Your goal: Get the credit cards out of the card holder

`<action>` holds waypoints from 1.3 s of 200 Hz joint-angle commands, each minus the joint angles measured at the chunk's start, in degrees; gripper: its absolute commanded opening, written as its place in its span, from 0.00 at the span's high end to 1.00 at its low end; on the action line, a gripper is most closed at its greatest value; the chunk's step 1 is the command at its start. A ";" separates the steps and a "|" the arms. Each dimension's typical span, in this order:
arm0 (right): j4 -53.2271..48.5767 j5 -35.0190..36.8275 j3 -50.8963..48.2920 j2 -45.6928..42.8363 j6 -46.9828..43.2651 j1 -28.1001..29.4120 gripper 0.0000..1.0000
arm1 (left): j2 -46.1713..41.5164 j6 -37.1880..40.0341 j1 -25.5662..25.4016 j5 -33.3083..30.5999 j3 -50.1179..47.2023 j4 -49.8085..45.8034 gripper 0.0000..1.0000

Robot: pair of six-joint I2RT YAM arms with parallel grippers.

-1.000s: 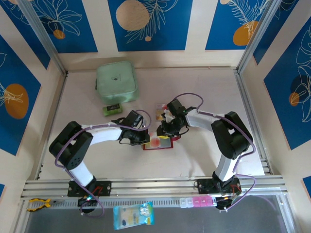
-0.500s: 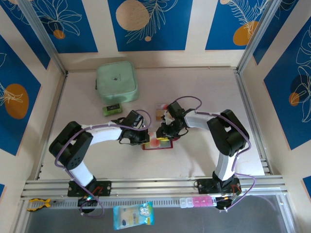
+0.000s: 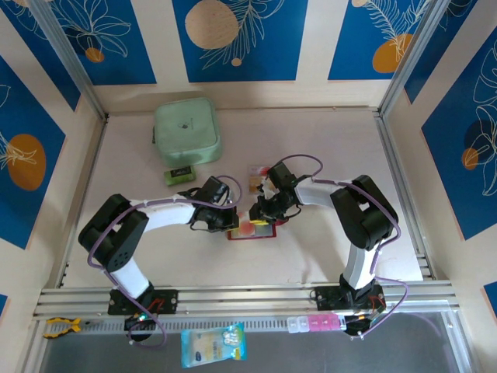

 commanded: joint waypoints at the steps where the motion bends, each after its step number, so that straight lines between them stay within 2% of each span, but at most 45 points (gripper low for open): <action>1: 0.56 -2.16 -0.97 -0.18 0.75 -0.38 0.80 | 1.44 0.72 -0.11 -1.44 0.88 -3.24 1.00; 100: 0.86 -1.53 -2.46 -1.92 -0.01 -1.35 0.90 | 1.22 0.76 0.00 -1.39 0.91 -3.47 1.00; 186: -5.62 0.92 -2.60 -6.95 -3.70 -4.11 0.93 | 0.80 0.84 0.06 -1.18 0.66 -3.28 1.00; 260: -13.18 2.28 1.03 -10.98 -9.34 -6.80 0.97 | 0.05 0.83 0.11 -0.71 0.81 -2.55 1.00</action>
